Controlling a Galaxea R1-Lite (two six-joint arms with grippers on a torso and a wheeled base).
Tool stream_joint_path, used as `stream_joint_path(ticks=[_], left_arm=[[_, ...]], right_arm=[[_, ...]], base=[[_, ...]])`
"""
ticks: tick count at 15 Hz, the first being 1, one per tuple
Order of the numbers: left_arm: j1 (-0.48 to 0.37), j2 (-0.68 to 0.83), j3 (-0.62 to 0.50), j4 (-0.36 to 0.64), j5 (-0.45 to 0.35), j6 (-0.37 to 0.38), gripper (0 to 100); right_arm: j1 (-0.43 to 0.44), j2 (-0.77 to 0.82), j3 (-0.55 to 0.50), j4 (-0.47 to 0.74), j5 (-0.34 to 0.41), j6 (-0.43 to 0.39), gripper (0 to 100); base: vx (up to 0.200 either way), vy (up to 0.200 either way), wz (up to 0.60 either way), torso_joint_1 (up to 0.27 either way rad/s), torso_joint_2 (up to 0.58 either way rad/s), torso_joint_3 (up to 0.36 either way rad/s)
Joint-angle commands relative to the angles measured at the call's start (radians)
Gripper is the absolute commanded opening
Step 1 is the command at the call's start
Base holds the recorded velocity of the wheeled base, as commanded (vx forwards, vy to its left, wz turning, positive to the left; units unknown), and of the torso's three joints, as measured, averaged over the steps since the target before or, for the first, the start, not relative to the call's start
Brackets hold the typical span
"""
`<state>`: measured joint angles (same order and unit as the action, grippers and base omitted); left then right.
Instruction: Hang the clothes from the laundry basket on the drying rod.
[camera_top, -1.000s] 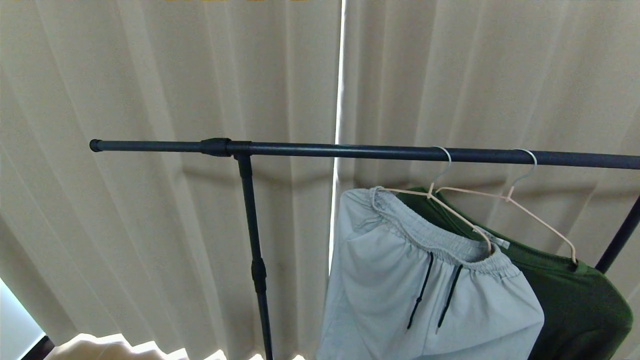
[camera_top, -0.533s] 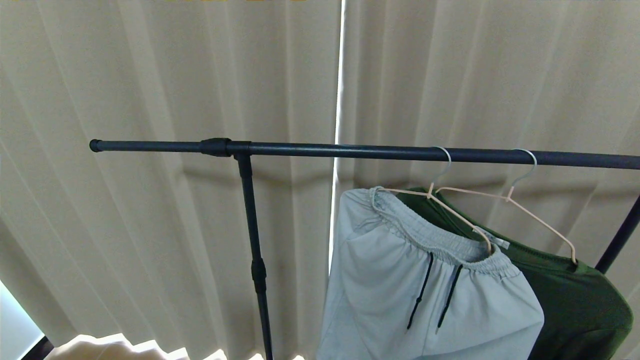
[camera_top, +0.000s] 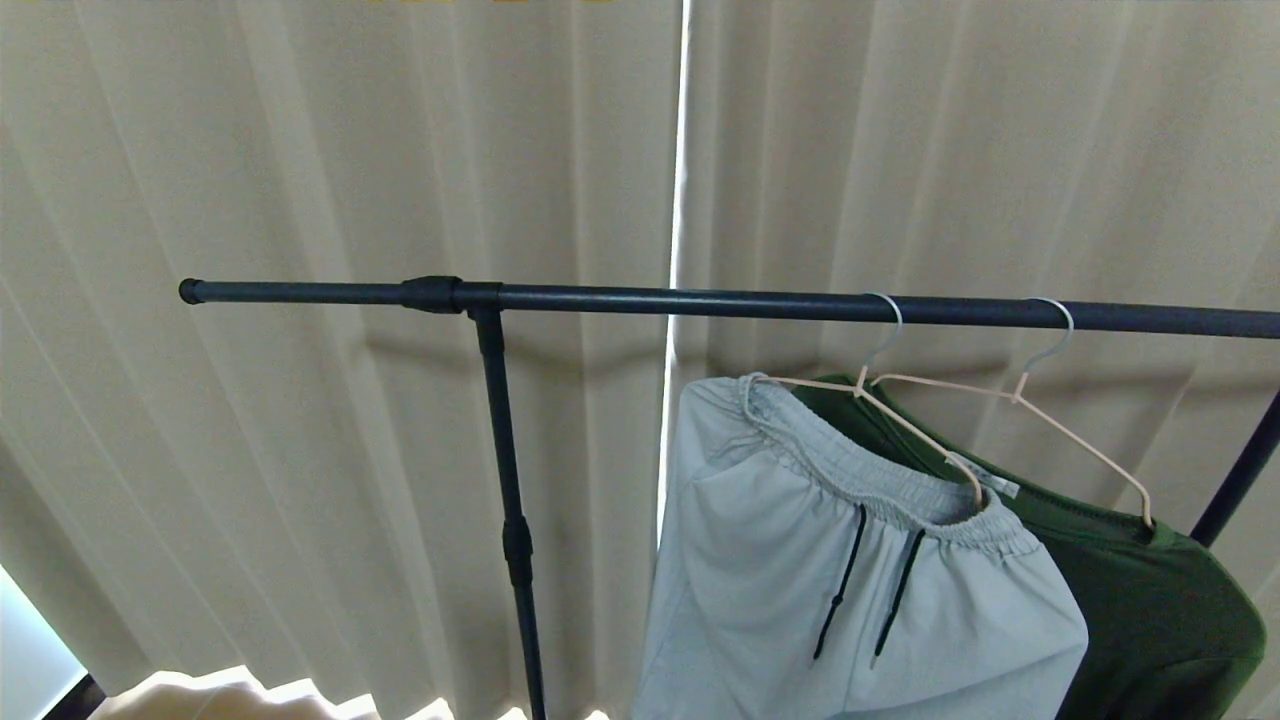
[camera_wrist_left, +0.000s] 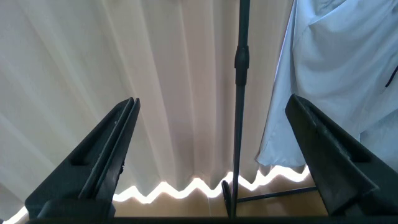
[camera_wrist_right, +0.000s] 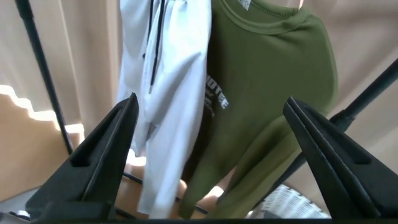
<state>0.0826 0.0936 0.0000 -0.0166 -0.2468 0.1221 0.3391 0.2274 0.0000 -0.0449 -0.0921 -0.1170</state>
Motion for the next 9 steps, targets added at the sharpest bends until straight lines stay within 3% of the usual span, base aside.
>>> stream_joint_path(ticks=[1, 9], left_arm=[[0.0, 0.0, 0.0, 0.0, 0.0, 0.001, 100], [0.0, 0.0, 0.0, 0.0, 0.0, 0.001, 100]], right_arm=[[0.001, -0.002, 0.0, -0.001, 0.0, 0.004, 100], [0.038, -0.045, 0.0, -0.001, 0.008, 0.083, 100]], base=[[0.0, 0.0, 0.0, 0.0, 0.0, 0.0], [0.0, 0.0, 0.0, 0.0, 0.0, 0.0]])
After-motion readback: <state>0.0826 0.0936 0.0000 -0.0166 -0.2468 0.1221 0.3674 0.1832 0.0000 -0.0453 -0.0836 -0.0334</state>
